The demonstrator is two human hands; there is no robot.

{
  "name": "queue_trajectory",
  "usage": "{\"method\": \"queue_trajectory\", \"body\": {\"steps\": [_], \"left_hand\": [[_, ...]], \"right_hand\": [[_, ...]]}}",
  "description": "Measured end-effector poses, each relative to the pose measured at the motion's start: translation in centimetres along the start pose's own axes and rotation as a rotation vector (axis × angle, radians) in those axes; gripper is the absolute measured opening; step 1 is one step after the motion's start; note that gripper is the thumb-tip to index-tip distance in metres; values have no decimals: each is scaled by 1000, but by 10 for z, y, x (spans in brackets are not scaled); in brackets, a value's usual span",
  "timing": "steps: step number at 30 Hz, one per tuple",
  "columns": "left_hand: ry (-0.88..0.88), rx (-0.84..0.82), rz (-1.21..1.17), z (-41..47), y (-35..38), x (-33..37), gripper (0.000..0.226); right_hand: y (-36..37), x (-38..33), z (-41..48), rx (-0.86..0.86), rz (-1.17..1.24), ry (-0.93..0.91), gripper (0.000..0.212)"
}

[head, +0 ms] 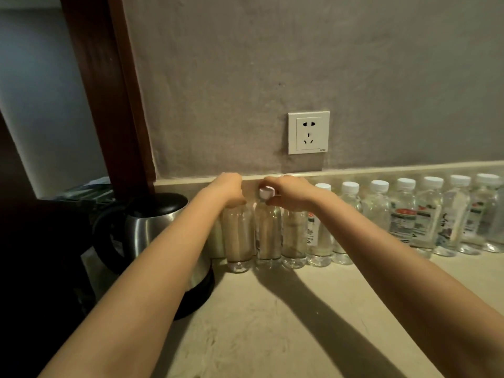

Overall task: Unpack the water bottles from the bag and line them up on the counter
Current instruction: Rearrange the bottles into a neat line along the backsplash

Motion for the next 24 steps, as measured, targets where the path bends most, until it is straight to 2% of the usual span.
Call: {"method": "queue_trajectory", "body": {"steps": [7,12,17,20,22,23,24], "left_hand": [[3,37,-53,1,2,-3,35],[-46,-40,-43,2,-4,-15,33],[-42,-64,-30,1,-10,-14,32],[11,-132,11,2,-12,-14,26],[33,-162,30,5,-14,-15,13],[36,-172,30,6,-14,-15,15],[31,-185,27,7,-14,-15,28]], "right_hand": [[0,-5,0,16,-31,8,46],[-5,-9,-1,-103,61,3,48],[-15,-25,14,-111,-353,-32,43],[-12,-25,17,-180,-245,-65,35],[-10,-21,16,-210,-181,-82,31],[-10,-20,16,-206,-176,-87,31],[-11,-19,16,-199,-182,-88,33]]}}
Point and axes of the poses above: each hand's wrist, its own z-axis towards the middle knuckle, its own y-axis out of the palm, x = y × z, the point moved 6 cm from there along z, towards the middle knuckle, and after that the axes turned 12 degrees about -y, right-handed, at the moved point
